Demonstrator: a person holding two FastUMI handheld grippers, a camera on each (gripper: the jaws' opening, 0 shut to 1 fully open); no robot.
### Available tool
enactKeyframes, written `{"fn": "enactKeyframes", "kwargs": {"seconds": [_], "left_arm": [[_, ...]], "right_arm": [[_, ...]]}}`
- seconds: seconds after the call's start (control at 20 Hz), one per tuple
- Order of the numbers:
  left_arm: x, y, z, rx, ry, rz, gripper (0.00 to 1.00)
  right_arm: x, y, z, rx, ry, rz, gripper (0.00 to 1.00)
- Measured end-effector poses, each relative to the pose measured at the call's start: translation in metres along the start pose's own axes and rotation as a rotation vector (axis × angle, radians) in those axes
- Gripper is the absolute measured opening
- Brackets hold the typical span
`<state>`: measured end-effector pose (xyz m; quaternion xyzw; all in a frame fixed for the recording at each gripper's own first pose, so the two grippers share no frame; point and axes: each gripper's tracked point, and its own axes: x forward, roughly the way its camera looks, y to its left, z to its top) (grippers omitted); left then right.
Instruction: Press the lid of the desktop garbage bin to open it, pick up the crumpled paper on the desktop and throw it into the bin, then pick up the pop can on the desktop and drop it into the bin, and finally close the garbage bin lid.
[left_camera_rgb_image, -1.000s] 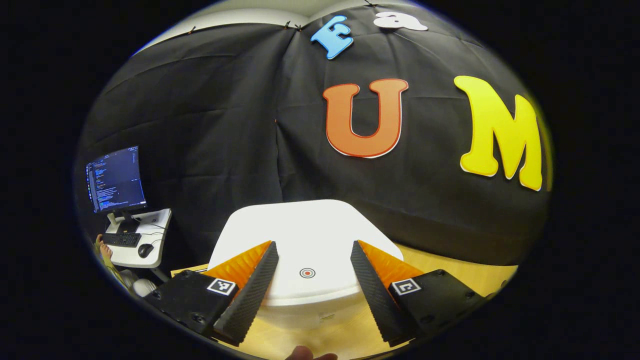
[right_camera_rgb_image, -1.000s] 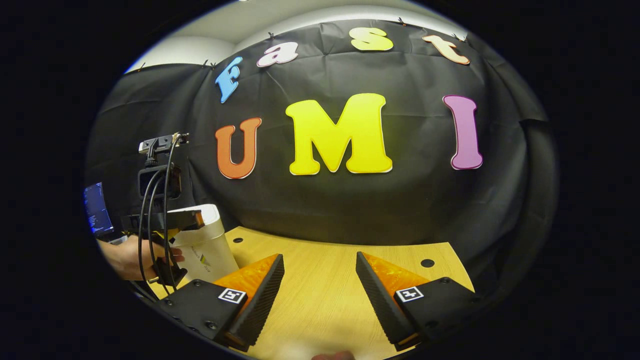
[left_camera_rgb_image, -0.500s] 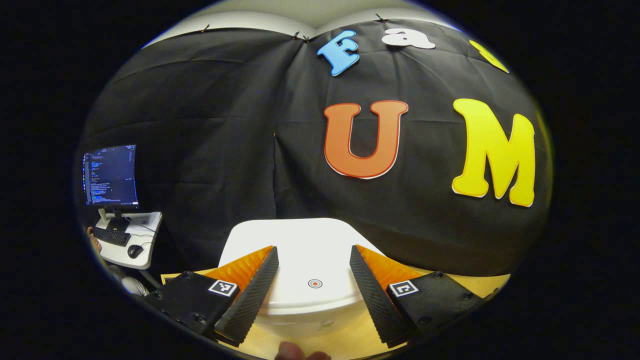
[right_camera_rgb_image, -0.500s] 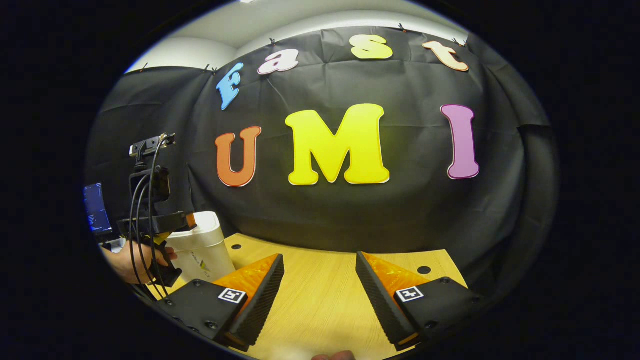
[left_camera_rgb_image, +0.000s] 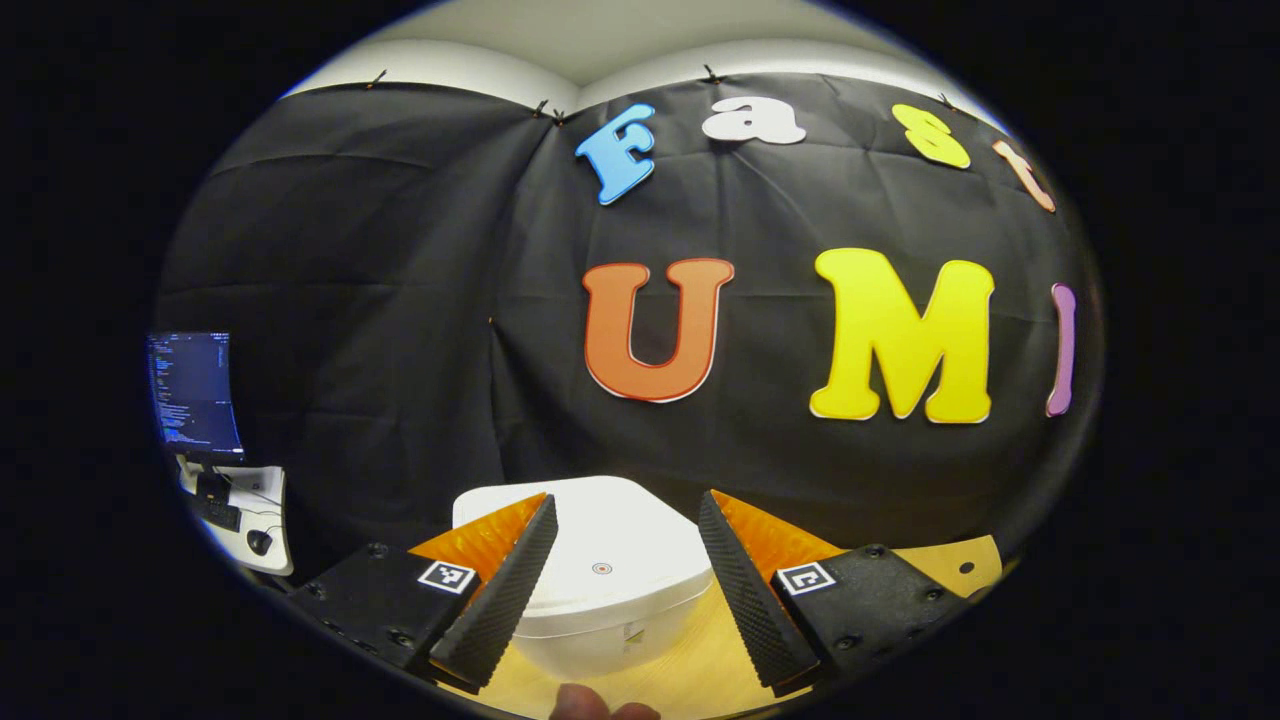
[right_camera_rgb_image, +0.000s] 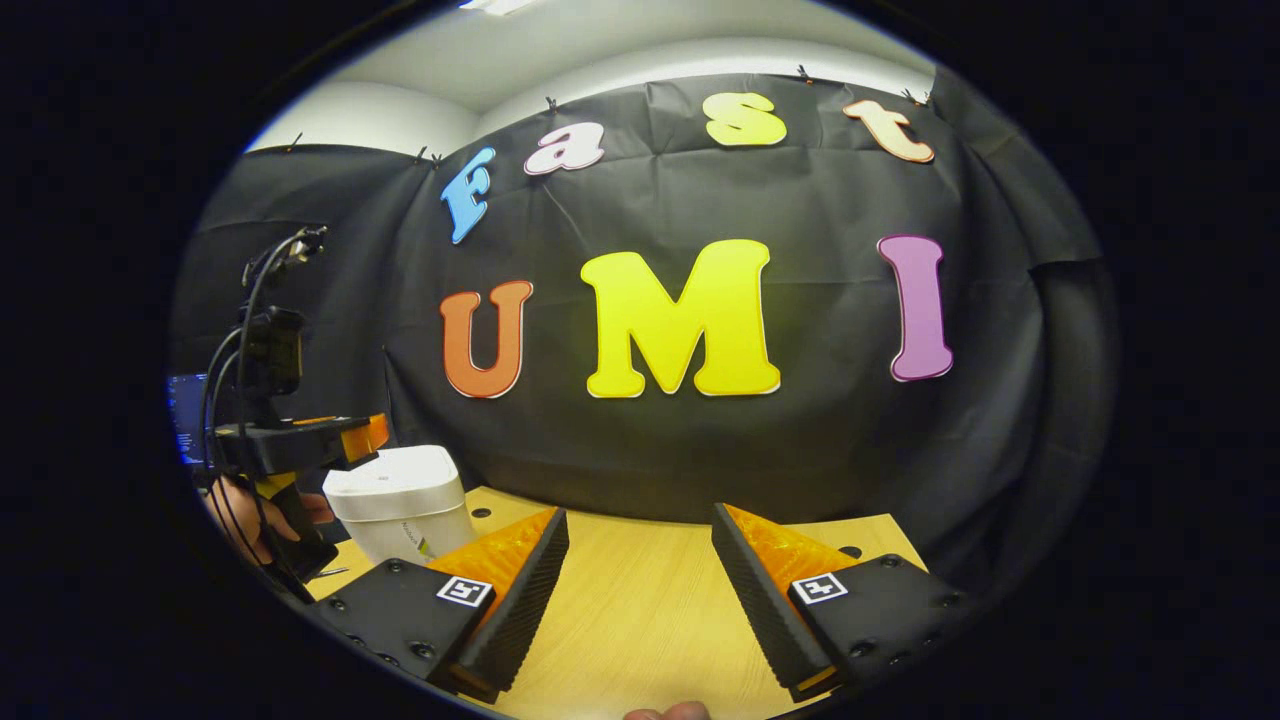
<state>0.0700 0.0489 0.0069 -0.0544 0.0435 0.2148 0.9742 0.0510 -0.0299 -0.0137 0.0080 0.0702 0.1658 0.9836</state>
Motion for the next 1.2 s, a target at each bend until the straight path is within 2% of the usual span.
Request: {"fn": "enactKeyframes", "kwargs": {"seconds": [0.15, 0.3, 0.45, 0.6, 0.85, 1.2], "left_arm": [[-0.032, -0.011, 0.011, 0.035, -0.037, -0.122, 0.93], [-0.060, -0.028, 0.003, 0.052, -0.041, -0.236, 0.93], [-0.090, -0.040, -0.004, 0.080, -0.054, -0.343, 0.93], [-0.117, -0.053, -0.009, 0.064, -0.065, -0.442, 0.93], [-0.139, -0.065, -0.004, 0.058, -0.096, -0.491, 0.93], [-0.150, -0.102, -0.015, 0.075, -0.115, -0.527, 0.93]], "right_arm": [[-0.026, 0.002, 0.011, -0.006, -0.032, -0.067, 0.92], [-0.052, 0.003, 0.017, -0.025, -0.060, -0.142, 0.94], [-0.074, 0.009, 0.020, -0.045, -0.086, -0.184, 0.93], [-0.095, 0.008, 0.015, -0.040, -0.080, -0.231, 0.94], [-0.112, 0.000, 0.020, -0.061, -0.102, -0.279, 0.94], [-0.112, -0.037, 0.017, -0.061, -0.107, -0.326, 0.93]]}}
